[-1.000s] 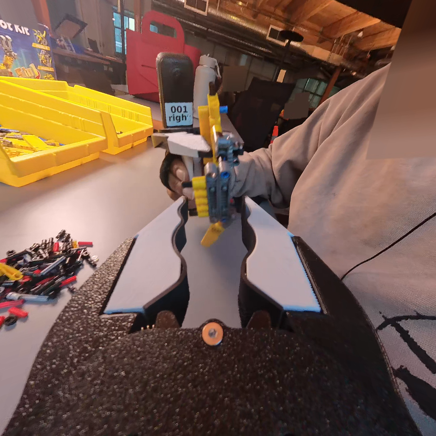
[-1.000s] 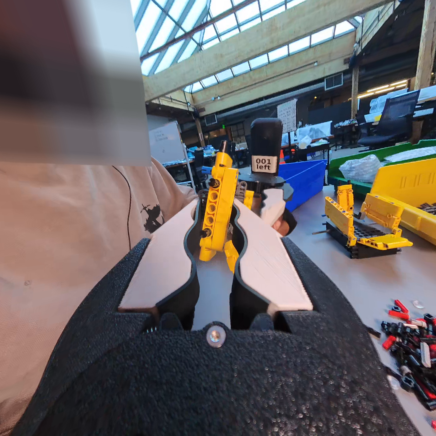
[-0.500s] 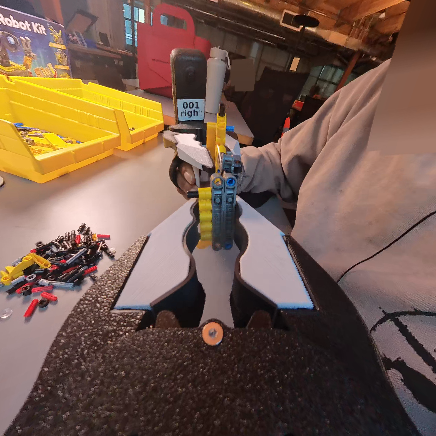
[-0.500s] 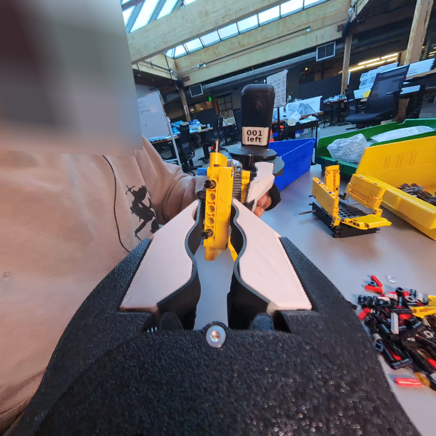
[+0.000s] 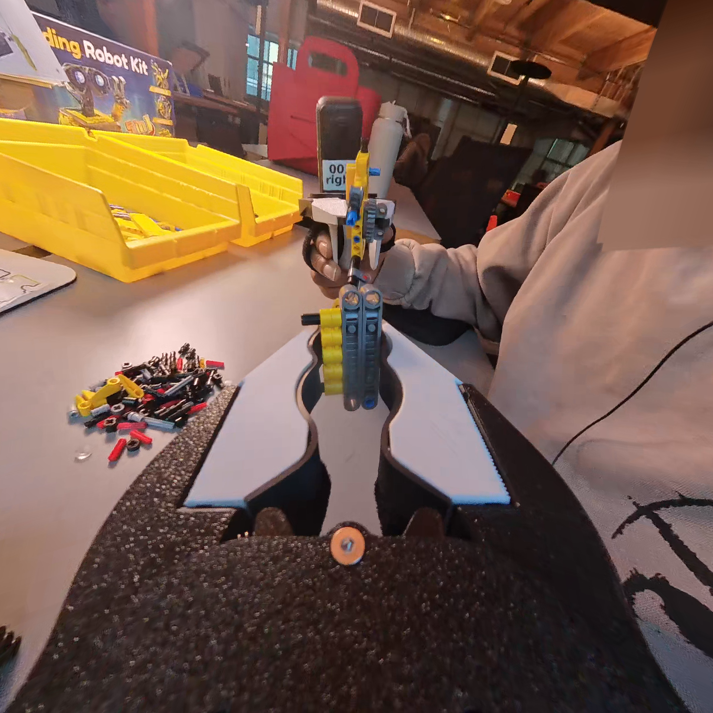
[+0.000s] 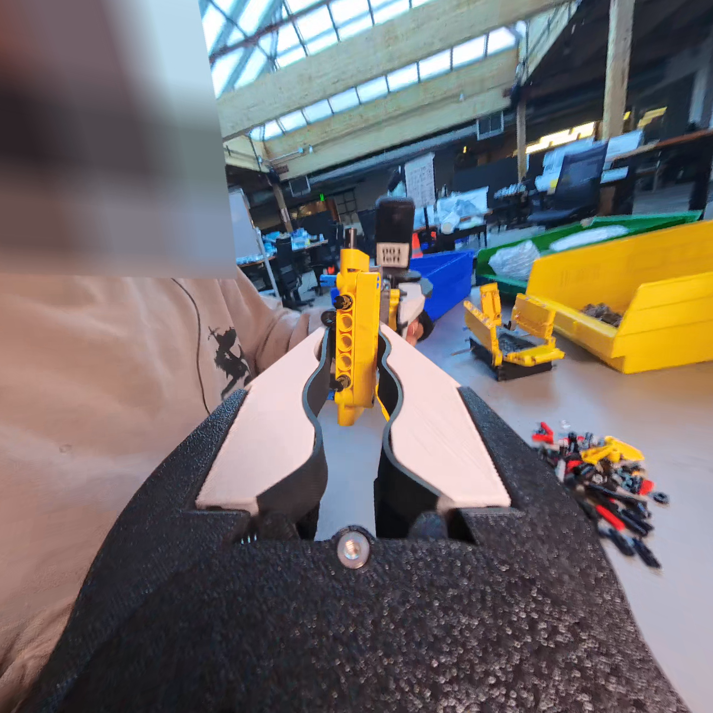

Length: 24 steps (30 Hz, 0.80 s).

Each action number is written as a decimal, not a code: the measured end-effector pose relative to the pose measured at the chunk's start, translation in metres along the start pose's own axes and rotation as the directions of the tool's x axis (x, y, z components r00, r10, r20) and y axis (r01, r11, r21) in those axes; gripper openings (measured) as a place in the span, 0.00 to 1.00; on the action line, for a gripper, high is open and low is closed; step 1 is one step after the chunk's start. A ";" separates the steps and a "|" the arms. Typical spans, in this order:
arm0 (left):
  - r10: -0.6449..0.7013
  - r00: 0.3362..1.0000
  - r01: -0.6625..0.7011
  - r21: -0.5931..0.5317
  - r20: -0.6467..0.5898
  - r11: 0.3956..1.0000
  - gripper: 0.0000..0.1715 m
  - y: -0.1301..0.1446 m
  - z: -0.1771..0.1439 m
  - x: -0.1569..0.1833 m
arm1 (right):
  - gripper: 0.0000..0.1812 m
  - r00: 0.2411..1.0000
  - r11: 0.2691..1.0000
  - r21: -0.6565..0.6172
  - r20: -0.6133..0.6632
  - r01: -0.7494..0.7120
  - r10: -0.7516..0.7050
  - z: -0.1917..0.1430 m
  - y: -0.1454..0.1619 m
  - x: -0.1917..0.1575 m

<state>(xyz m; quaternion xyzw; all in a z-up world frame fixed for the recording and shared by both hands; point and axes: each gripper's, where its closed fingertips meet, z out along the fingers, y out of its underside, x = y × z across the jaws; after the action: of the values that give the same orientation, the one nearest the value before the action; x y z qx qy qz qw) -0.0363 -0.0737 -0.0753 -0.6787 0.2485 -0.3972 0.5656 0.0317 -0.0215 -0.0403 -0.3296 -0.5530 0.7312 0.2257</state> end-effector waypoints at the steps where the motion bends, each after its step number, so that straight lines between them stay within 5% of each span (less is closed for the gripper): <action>1: 0.004 1.000 -0.004 -0.021 0.015 1.000 0.14 0.004 0.000 -0.003 | 0.10 1.000 0.998 -0.060 -0.011 -0.007 0.006 0.001 0.010 0.003; 6: 0.160 0.980 -0.138 -0.178 0.115 0.974 0.14 0.027 0.007 -0.013 | 0.11 0.979 0.868 -0.478 -0.072 0.136 -0.193 0.002 0.081 0.013; 12: 0.382 0.907 -0.287 -0.404 0.177 0.868 0.15 0.059 0.014 -0.026 | 0.11 0.900 0.690 -0.656 -0.036 0.306 -0.434 -0.002 0.099 0.018; 19: 0.447 0.872 -0.304 -0.495 0.201 0.814 0.15 0.072 0.011 -0.037 | 0.15 0.856 0.492 -0.790 0.077 0.365 -0.511 -0.012 0.131 0.017; 22: 0.459 0.867 -0.313 -0.505 0.194 0.804 0.15 0.074 0.011 -0.037 | 0.43 0.934 0.525 -0.812 0.065 0.254 -0.351 -0.010 0.143 0.000; 24: 0.484 0.855 -0.332 -0.519 0.188 0.788 0.15 0.075 0.012 -0.036 | 0.50 0.964 0.609 -0.763 0.065 0.214 -0.257 -0.002 0.134 -0.014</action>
<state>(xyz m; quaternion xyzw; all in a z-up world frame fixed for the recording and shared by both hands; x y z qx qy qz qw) -0.0381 -0.0560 -0.1576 -0.7775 0.3868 -0.0795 0.4896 0.0473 -0.0686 -0.1653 -0.3366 -0.8420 0.3843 0.1733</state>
